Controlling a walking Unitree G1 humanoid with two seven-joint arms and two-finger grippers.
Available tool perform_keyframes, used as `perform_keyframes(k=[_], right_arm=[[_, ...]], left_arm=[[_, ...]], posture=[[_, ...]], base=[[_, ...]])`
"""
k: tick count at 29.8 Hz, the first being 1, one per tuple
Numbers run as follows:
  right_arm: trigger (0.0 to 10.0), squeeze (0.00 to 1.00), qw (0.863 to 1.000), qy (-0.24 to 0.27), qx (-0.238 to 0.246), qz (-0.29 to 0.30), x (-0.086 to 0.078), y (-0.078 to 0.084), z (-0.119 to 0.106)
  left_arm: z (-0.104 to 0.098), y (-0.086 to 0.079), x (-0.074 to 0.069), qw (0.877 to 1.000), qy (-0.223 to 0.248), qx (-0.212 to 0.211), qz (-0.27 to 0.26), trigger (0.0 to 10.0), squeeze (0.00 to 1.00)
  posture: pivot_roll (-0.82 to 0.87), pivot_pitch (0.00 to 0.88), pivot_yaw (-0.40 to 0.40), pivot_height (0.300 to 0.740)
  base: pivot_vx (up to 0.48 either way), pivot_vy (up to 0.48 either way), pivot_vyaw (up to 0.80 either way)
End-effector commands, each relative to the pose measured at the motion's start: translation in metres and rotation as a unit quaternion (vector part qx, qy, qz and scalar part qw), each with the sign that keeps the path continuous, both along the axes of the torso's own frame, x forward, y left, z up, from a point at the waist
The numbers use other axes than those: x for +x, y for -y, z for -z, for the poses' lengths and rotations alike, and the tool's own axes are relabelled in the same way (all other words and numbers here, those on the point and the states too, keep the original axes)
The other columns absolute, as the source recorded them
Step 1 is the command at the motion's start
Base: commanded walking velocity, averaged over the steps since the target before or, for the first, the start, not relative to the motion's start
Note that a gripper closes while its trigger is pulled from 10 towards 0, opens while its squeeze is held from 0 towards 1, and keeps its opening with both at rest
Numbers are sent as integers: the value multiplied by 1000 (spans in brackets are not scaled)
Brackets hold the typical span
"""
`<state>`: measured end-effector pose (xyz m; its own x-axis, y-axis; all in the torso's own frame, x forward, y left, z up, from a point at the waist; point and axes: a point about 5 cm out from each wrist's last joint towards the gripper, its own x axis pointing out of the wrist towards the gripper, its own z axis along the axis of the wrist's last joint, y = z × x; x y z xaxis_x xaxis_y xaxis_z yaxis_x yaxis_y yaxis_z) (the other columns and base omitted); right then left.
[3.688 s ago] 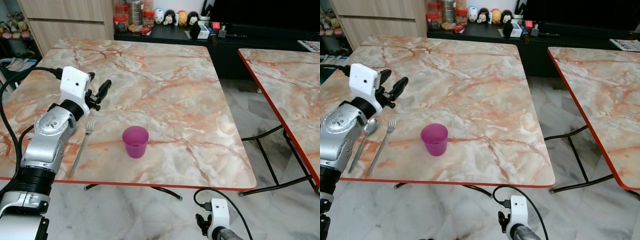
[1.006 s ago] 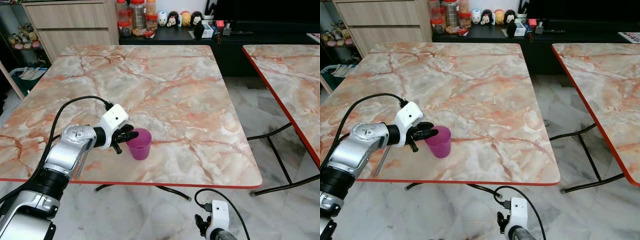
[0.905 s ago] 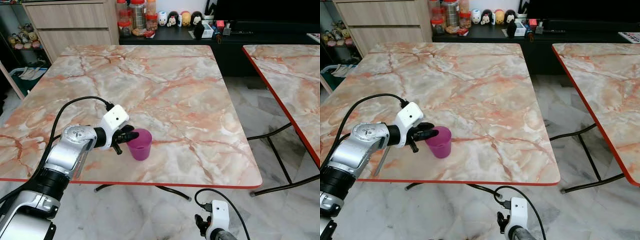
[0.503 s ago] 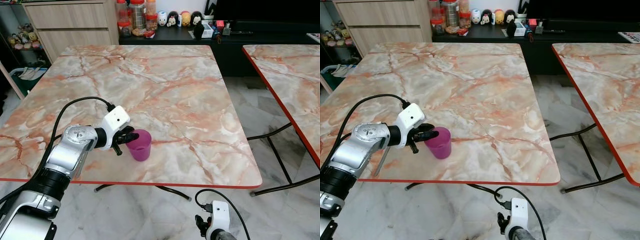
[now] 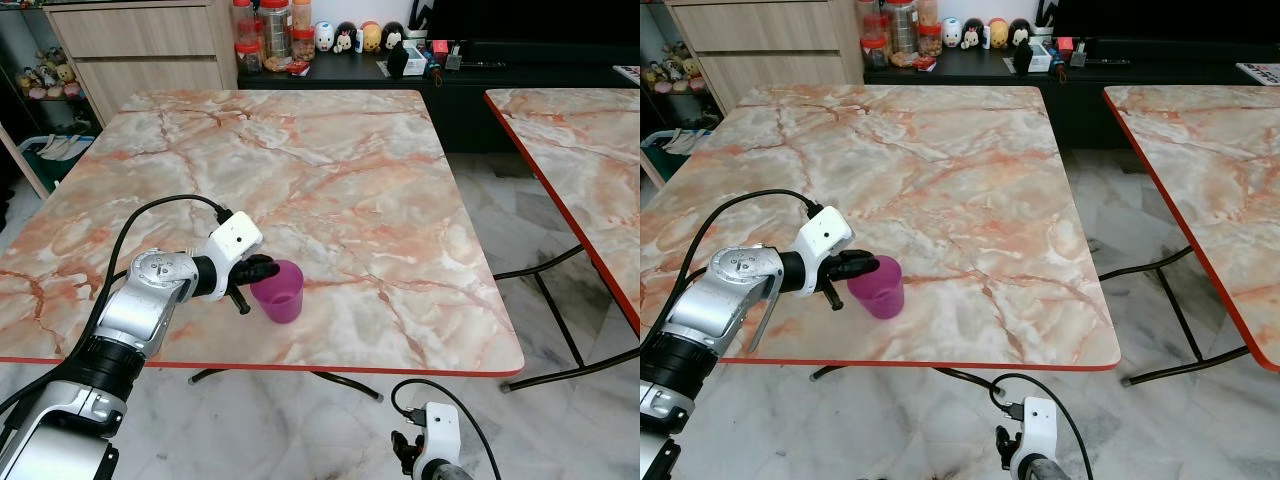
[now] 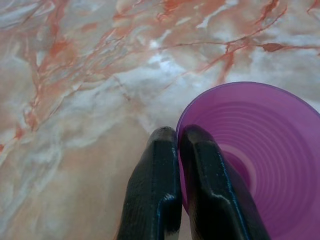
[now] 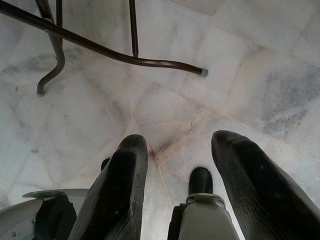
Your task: Setting the table
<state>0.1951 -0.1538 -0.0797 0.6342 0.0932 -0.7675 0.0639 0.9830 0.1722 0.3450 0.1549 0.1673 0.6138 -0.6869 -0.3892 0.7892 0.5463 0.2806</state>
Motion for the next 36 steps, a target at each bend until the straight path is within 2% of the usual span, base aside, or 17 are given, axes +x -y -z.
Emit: perform_keyframes(k=[1,6,11,13,15,16,17,18,20,21,22,25,27,28,29,32,36], right_arm=[[10000,0,1000,-1,1,9,-1,1,1],[10000,0,1000,-2,0,10,-2,2,1],[10000,0,1000,-4,-1,10,-3,3,2],[10000,0,1000,-4,-1,10,-3,3,2],[10000,0,1000,-7,0,7,-5,2,3],[10000,0,1000,-7,0,7,-5,2,3],[10000,0,1000,-8,0,5,-6,1,3],[10000,0,1000,-10,0,2,-7,1,4],[10000,0,1000,-11,0,2,-8,1,4],[10000,0,1000,-11,0,2,-8,1,4],[10000,0,1000,-11,-1,4,-8,3,4],[10000,0,1000,-11,-2,4,-9,4,4],[10000,0,1000,-11,-3,4,-9,4,4],[10000,0,1000,-11,-3,4,-9,4,4],[10000,0,1000,-11,-3,4,-9,4,4],[10000,0,1000,-11,-3,2,-9,3,4],[10000,0,1000,-10,-2,3,-8,3,4]], left_arm=[[-4,0,2,1000,5,-1,-1,0,0],[-19,-7,9,995,35,-82,-47,0,0],[-50,-33,25,964,98,-179,-173,0,0],[-50,-33,25,964,98,-179,-173,0,0],[-66,-97,29,890,163,-215,-368,1216,0],[-66,-97,29,890,163,-215,-368,1216,0],[-70,-119,26,854,183,-224,-432,1216,0],[-68,-157,13,804,214,-203,-516,10000,0],[-65,-180,-1,772,235,-177,-563,10000,0],[-65,-180,-1,772,235,-177,-563,10000,0],[-59,-207,-17,731,251,-147,-617,10000,0],[-52,-234,-36,685,262,-120,-669,10000,0],[-44,-255,-55,635,267,-114,-716,10000,0],[-44,-255,-55,635,267,-114,-716,10000,0],[-35,-273,-75,591,271,-76,-756,10000,0],[-6,-290,-102,567,244,80,-782,10000,0],[16,-294,-116,554,214,137,-793,10000,0]], posture=[[65,81,16,740],[72,88,8,740],[84,97,4,740],[84,97,4,740],[102,110,-1,740],[102,110,-1,740],[101,111,-2,740],[103,117,-3,740],[103,119,-3,740],[103,119,-3,740],[105,120,-4,740],[107,122,-7,740],[111,121,-8,740],[111,121,-8,740],[117,118,-9,740],[116,115,-6,740],[114,113,-5,740]], base=[[0,0,0],[0,0,0],[0,0,0],[0,0,0],[0,0,0],[0,0,0],[0,0,0],[0,0,0],[0,0,0],[0,0,0],[0,0,0],[0,0,0],[0,0,0],[0,0,0],[0,0,0],[0,0,0],[0,0,0]])
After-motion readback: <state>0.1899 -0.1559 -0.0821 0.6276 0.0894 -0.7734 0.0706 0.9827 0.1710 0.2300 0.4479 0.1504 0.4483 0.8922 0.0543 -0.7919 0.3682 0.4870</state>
